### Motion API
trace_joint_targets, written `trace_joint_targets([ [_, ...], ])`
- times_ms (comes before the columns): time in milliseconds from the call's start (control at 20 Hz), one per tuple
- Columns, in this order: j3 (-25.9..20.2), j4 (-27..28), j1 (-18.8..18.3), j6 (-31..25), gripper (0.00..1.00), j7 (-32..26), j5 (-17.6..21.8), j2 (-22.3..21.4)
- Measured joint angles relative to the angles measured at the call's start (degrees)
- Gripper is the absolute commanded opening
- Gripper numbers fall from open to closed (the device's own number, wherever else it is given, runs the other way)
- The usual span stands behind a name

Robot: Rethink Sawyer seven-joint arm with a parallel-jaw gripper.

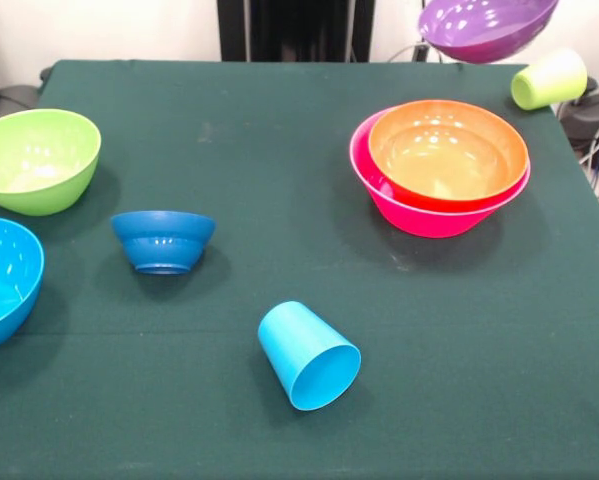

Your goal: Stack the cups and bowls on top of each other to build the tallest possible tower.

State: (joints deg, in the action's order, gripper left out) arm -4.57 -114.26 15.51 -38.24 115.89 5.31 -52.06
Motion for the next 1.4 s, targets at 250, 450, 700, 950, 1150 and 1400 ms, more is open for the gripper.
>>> trace_joint_targets([
  [250,1.0,0.3,2.8,0.0,0.00,2.1,-0.1,0.6],
  [450,1.3,1.9,3.6,0.0,0.00,2.7,-0.3,1.4],
  [700,1.9,5.5,3.6,0.0,0.00,2.7,-0.3,3.3],
  [950,2.7,8.6,3.2,0.0,0.00,2.7,-0.3,6.0],
  [1150,3.2,9.1,2.5,0.6,0.00,2.7,-0.3,7.0],
  [1400,3.5,9.1,1.1,1.4,0.00,2.7,-0.3,7.5],
])
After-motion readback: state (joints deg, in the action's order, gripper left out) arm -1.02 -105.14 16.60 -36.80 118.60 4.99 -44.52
